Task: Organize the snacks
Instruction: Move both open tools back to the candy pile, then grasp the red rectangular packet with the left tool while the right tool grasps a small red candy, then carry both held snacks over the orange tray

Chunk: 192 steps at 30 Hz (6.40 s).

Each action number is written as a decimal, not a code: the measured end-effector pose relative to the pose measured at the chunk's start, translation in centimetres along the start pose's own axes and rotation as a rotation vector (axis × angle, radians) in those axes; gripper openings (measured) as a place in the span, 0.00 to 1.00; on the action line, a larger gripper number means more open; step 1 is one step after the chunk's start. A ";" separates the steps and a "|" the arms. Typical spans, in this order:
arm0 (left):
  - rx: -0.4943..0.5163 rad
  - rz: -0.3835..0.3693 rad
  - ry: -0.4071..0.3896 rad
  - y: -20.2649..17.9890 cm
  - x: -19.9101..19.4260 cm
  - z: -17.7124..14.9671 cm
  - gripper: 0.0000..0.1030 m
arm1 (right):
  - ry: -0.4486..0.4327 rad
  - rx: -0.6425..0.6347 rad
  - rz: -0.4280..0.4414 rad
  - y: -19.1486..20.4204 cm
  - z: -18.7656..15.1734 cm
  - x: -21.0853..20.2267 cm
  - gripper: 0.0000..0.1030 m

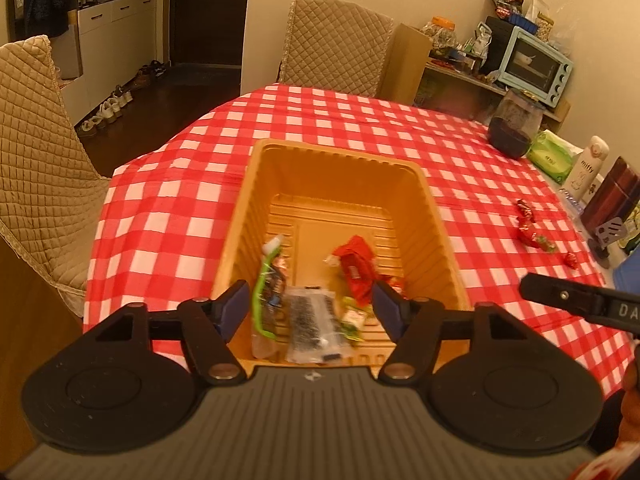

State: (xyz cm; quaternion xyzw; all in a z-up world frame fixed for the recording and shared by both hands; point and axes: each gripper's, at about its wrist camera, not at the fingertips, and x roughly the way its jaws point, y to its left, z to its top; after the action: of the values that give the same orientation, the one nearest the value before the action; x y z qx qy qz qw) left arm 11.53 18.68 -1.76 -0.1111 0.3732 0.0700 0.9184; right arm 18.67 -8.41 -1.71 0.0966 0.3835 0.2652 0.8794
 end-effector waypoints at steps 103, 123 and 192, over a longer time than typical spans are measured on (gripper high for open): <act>0.409 -0.276 0.087 -29.9 20.5 3.1 0.92 | -0.004 -0.222 -0.301 -29.4 4.0 4.7 0.36; 0.557 -0.303 0.045 -32.8 24.7 3.4 0.53 | -0.035 -0.065 -0.331 -28.5 3.3 2.4 0.18; 0.174 -0.147 0.003 -13.3 -2.9 -1.6 0.26 | -0.028 -0.149 -0.149 -3.5 -0.6 -9.1 0.18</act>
State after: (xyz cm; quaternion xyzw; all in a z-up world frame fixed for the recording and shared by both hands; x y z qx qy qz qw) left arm 11.21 5.33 1.17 -0.0584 0.3700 -0.0305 0.9267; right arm 14.42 -16.29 2.26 0.0058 0.3566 0.2254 0.9066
